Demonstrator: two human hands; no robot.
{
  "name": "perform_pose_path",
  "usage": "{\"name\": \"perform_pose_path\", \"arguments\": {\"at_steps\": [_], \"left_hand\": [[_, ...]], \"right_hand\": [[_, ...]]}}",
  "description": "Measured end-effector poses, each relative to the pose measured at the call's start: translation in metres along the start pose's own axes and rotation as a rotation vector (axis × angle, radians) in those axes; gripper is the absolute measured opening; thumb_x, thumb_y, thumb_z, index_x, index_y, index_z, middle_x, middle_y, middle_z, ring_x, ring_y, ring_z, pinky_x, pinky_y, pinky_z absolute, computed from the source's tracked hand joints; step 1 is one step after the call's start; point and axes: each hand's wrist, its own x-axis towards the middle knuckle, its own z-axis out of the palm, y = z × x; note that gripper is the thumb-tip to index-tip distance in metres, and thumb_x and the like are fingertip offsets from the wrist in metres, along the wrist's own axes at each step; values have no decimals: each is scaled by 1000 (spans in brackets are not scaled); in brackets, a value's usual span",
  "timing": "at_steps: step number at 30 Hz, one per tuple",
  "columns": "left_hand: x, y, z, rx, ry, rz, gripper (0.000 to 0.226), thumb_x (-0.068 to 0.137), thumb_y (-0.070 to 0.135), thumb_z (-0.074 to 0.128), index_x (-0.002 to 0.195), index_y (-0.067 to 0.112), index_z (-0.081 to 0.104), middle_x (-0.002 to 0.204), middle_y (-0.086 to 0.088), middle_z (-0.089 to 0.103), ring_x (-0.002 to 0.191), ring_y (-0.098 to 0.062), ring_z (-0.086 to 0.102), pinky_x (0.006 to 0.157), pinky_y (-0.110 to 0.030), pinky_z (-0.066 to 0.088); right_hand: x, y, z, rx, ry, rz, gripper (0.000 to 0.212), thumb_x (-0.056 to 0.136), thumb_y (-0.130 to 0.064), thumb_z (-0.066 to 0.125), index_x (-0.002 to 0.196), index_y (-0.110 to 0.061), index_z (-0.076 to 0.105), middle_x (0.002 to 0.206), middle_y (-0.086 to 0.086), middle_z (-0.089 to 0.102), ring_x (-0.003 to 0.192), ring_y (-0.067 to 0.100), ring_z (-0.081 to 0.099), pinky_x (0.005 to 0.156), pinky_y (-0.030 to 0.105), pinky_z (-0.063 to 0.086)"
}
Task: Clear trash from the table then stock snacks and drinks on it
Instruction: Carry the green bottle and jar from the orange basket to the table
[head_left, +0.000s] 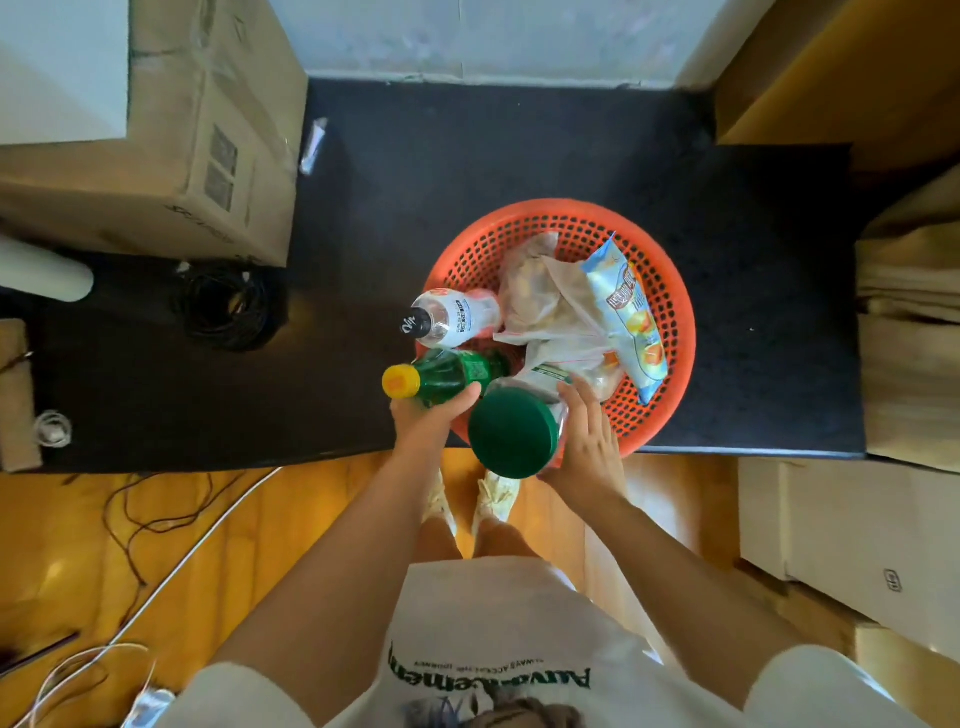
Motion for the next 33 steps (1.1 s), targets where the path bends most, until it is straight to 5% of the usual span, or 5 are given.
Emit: {"name": "perform_pose_path", "arguments": {"at_steps": [5, 11, 21, 27, 33], "left_hand": [[-2, 4, 9, -93, 47, -37, 48, 73, 10, 77, 118, 7, 60, 111, -6, 66, 84, -11, 63, 43, -10, 48], [-11, 11, 12, -143, 105, -37, 28, 68, 14, 81, 87, 25, 63, 84, 12, 64, 77, -6, 59, 34, -6, 40], [-39, 27, -24, -210, -10, 156, 32, 68, 19, 80, 91, 34, 62, 96, 16, 69, 95, 0, 63, 86, -22, 44], [-60, 61, -75, -321, -208, 243, 26, 81, 7, 65, 98, 27, 63, 90, 14, 74, 90, -1, 69, 83, -25, 46], [-69, 101, -108, -287, -490, 316, 19, 90, 14, 47, 91, 21, 65, 79, 12, 73, 80, -5, 68, 84, -31, 49]], "right_hand": [[6, -3, -2, -1, 15, -53, 107, 54, -39, 84, 141, -18, 25, 153, 0, 22, 141, 21, 22, 112, 39, 23], [6, -6, -13, 53, -9, -77, 100, 57, -33, 84, 140, -15, 31, 149, 2, 32, 139, 22, 25, 113, 40, 28], [-33, -18, -58, 300, 378, 41, 93, 47, -34, 87, 127, -16, 43, 121, -7, 47, 112, 12, 39, 92, 31, 39], [-77, -58, -78, 851, 571, 242, 80, 47, -36, 84, 114, -42, 41, 123, -5, 48, 109, -3, 49, 86, 19, 46], [-130, -106, -48, 1374, 763, 403, 57, 61, -27, 68, 114, -24, 46, 112, -5, 61, 106, 17, 58, 80, 29, 47]]}}
